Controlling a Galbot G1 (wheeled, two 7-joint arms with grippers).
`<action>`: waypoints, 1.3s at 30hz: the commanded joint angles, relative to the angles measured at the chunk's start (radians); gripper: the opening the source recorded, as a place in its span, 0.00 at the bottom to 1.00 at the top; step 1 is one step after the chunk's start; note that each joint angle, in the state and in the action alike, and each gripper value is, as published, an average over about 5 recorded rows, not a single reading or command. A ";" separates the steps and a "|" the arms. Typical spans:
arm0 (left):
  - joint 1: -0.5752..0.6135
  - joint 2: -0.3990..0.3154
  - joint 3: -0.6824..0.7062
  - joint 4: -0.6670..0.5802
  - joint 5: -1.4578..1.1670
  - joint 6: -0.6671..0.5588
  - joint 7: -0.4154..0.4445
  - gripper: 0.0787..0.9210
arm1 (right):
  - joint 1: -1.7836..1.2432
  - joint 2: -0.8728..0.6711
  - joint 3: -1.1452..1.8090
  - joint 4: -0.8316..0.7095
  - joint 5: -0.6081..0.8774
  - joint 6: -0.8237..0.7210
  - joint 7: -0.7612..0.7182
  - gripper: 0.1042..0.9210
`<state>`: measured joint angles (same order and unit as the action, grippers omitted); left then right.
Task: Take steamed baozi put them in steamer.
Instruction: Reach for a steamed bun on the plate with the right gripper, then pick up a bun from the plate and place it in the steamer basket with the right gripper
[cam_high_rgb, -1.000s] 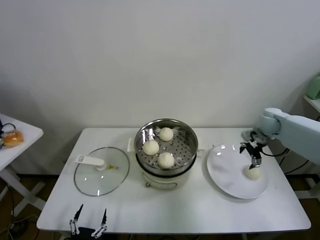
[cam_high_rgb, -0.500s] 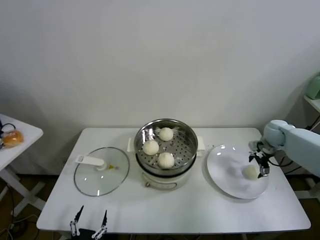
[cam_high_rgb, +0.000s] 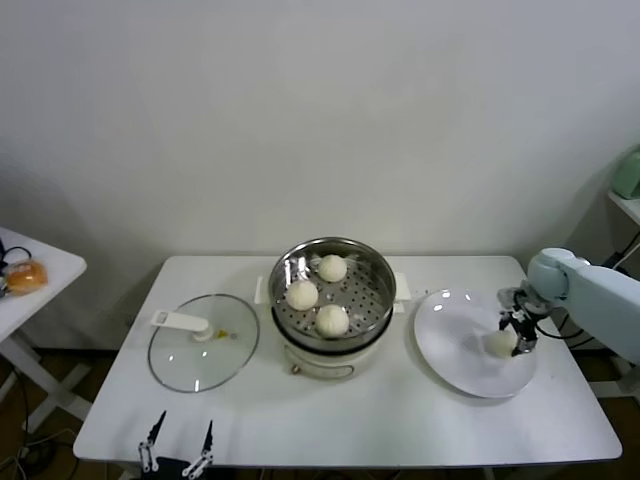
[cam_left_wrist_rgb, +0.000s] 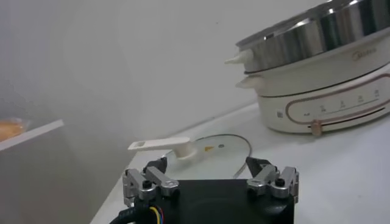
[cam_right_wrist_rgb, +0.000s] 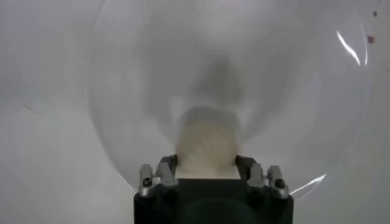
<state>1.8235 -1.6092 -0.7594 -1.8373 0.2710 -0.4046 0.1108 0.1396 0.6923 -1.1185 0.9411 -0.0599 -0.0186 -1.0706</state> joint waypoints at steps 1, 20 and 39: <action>0.000 -0.049 0.000 -0.001 -0.002 0.000 0.000 0.88 | 0.007 -0.012 0.016 0.020 -0.005 0.004 0.004 0.63; 0.002 -0.049 -0.005 0.002 -0.004 0.002 -0.003 0.88 | 0.816 0.038 -0.526 0.423 0.507 -0.118 -0.028 0.60; -0.008 -0.049 -0.010 0.010 -0.011 0.003 -0.005 0.88 | 0.653 0.293 -0.319 0.460 0.571 -0.285 0.056 0.61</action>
<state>1.8156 -1.6092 -0.7680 -1.8296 0.2616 -0.4018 0.1053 0.8493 0.8608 -1.4884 1.3742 0.4644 -0.2256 -1.0565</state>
